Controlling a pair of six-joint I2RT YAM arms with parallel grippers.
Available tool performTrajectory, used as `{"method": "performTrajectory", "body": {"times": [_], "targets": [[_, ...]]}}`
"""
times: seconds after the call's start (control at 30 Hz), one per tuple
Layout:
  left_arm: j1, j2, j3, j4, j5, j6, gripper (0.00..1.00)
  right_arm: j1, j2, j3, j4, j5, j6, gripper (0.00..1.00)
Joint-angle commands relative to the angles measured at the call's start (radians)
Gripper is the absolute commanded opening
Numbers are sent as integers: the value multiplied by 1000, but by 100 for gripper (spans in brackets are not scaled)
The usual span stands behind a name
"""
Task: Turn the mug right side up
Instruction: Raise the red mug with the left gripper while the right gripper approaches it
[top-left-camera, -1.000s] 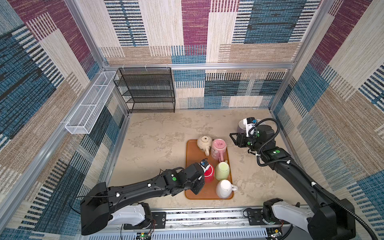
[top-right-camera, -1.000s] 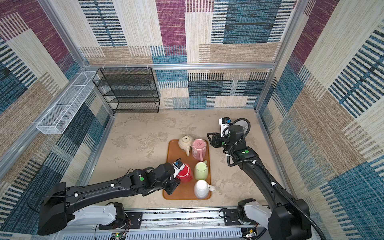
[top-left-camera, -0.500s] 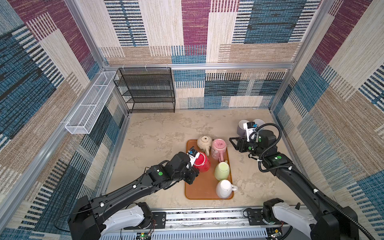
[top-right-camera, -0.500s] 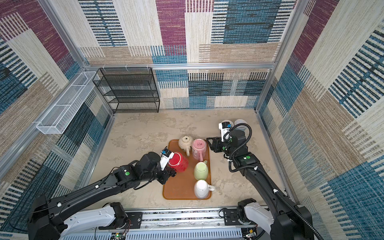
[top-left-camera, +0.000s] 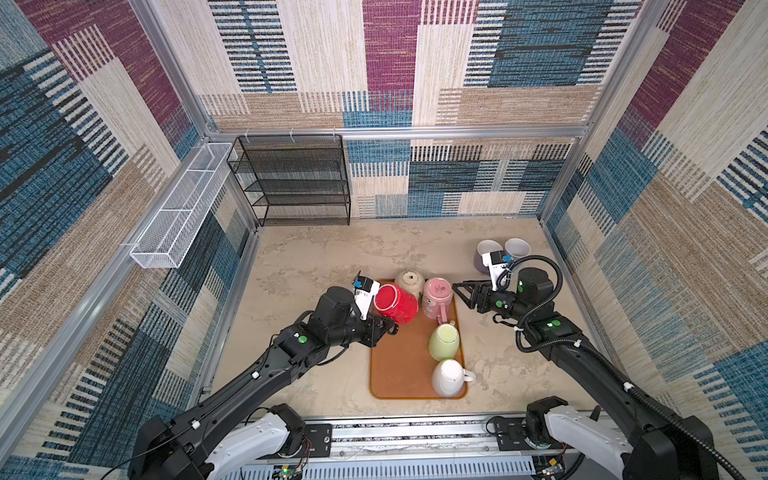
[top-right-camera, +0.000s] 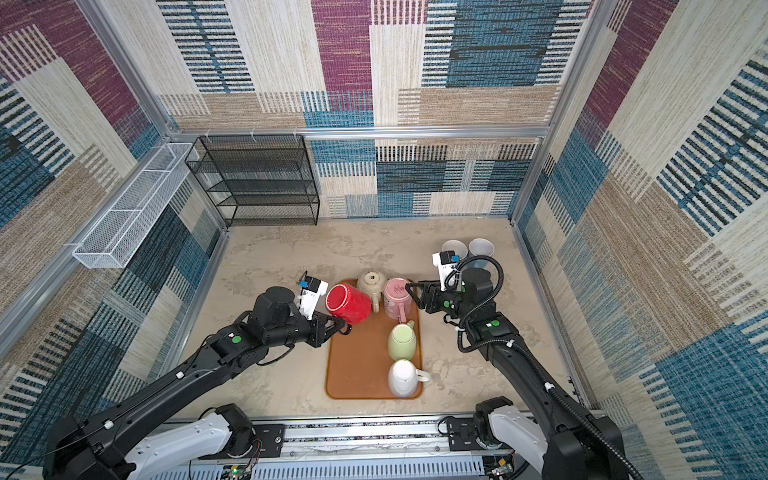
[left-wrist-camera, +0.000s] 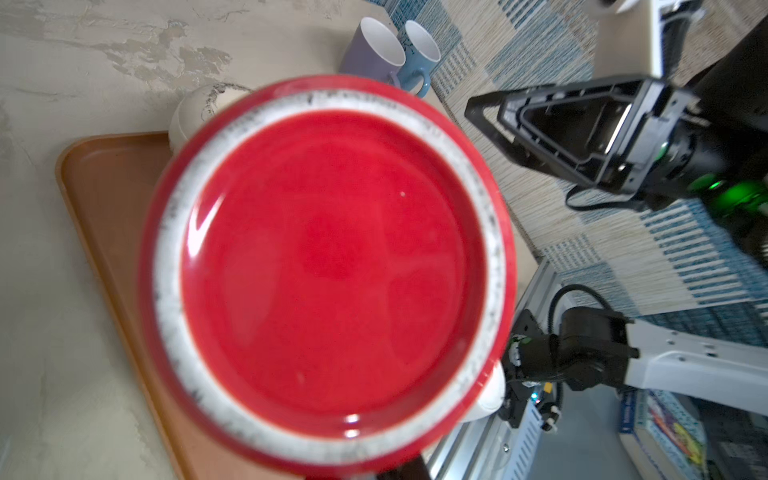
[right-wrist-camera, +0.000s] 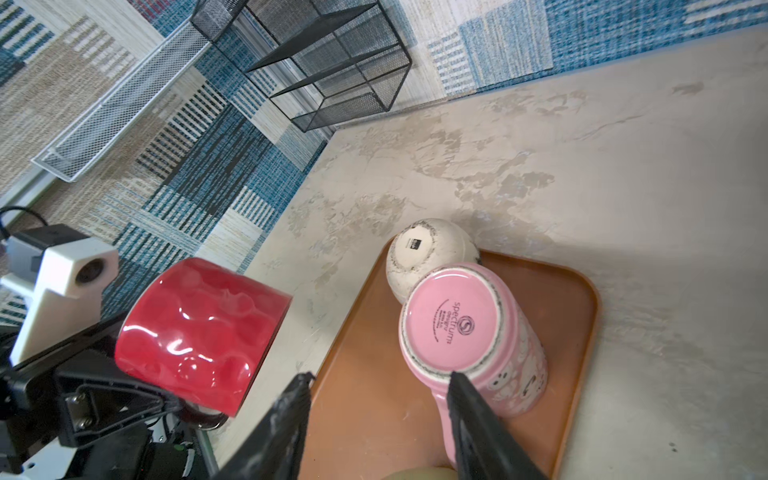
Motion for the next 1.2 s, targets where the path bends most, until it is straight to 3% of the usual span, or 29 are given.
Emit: {"method": "performTrajectory", "body": {"times": [0.0, 0.4, 0.8, 1.17], "targets": [[41, -18, -3, 164, 105, -60, 0, 0, -14, -19, 106, -92, 46, 56], [193, 20, -63, 495, 303, -303, 0, 6, -20, -120, 325, -204, 195, 58], [219, 96, -68, 688, 355, -415, 0, 49, 44, -158, 521, -241, 329, 61], [226, 119, -58, 778, 369, -447, 0, 131, 186, -165, 845, -291, 545, 64]]}}
